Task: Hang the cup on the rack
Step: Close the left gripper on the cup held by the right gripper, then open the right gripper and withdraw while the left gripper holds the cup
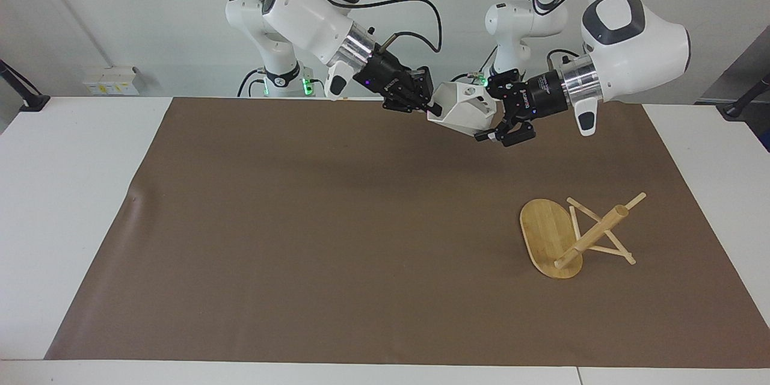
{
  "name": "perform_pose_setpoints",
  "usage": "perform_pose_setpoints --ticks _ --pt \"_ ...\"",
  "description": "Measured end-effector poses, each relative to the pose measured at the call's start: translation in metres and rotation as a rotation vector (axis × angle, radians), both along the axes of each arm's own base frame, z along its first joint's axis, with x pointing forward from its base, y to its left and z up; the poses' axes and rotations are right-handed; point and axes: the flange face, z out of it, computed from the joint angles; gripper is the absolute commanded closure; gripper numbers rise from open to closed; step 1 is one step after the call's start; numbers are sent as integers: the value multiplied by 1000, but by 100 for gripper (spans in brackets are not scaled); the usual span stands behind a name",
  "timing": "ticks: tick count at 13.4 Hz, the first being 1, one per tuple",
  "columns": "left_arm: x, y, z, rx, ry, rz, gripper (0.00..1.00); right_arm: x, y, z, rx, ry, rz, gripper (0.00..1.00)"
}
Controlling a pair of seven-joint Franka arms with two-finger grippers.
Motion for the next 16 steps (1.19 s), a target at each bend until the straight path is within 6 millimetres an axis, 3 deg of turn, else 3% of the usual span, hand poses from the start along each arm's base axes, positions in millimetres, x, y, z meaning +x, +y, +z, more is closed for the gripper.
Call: perform_pose_setpoints --ticks 7,9,11,13,15,16 --pt "1 3 1 2 -10 7 100 3 1 -1 5 -4 -5 97" --pt "0 4 2 3 -14 9 100 3 2 0 6 -7 -4 61" --pt "3 12 3 20 -30 36 100 4 0 1 7 -7 -9 35" --pt "7 24 -1 55 -44 62 100 3 1 0 7 -7 -9 23" --pt "9 31 -3 68 -51 81 100 3 1 1 7 -7 -8 0" --pt "11 35 -5 77 -53 93 100 3 1 1 7 -7 -7 0"
